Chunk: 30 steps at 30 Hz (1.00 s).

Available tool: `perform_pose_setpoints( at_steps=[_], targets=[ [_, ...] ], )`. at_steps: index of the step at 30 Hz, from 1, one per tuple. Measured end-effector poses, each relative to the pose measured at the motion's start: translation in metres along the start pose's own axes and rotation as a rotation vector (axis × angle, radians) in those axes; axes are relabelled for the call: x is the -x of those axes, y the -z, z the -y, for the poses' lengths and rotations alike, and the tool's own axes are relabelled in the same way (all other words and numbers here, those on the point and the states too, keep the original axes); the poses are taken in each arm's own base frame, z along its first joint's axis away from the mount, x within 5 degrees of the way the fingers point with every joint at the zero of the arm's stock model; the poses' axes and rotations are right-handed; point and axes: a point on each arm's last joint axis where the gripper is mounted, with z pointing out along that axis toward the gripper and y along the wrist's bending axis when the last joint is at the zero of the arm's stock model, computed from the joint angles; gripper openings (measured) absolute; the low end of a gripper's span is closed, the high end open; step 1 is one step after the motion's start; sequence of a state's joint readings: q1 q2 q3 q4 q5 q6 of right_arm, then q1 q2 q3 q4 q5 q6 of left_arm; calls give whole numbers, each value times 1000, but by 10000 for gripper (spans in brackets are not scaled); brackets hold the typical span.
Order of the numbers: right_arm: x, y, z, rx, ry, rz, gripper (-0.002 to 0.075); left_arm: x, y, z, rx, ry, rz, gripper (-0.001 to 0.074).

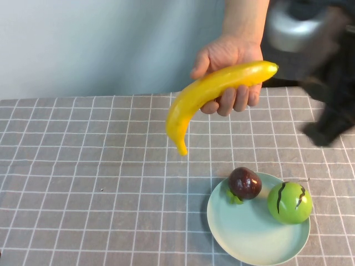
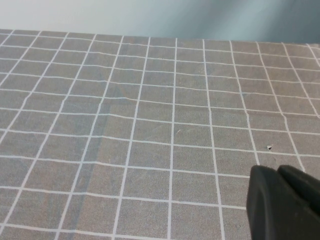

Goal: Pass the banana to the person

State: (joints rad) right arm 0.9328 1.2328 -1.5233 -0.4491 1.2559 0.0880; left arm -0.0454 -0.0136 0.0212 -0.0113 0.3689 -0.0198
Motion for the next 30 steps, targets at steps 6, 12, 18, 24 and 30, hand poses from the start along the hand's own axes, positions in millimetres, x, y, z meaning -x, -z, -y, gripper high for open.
perform_pose_setpoints(
  at_steps=[6,12,18,24,30],
  targets=[
    [-55,22,3,39,-140,-7,-2,0,0,0,0,0,0,-4],
    [-94,38,5,74,-243,5,-6,0,0,0,0,0,0,-4],
    [-118,46,8,67,-278,29,-6,0,0,0,0,0,0,-4],
    [-150,18,-1,-3,-330,-9,-6,0,0,0,0,0,0,-4],
    [-191,-21,-6,-76,-448,187,-6,0,0,0,0,0,0,-4]
  ],
)
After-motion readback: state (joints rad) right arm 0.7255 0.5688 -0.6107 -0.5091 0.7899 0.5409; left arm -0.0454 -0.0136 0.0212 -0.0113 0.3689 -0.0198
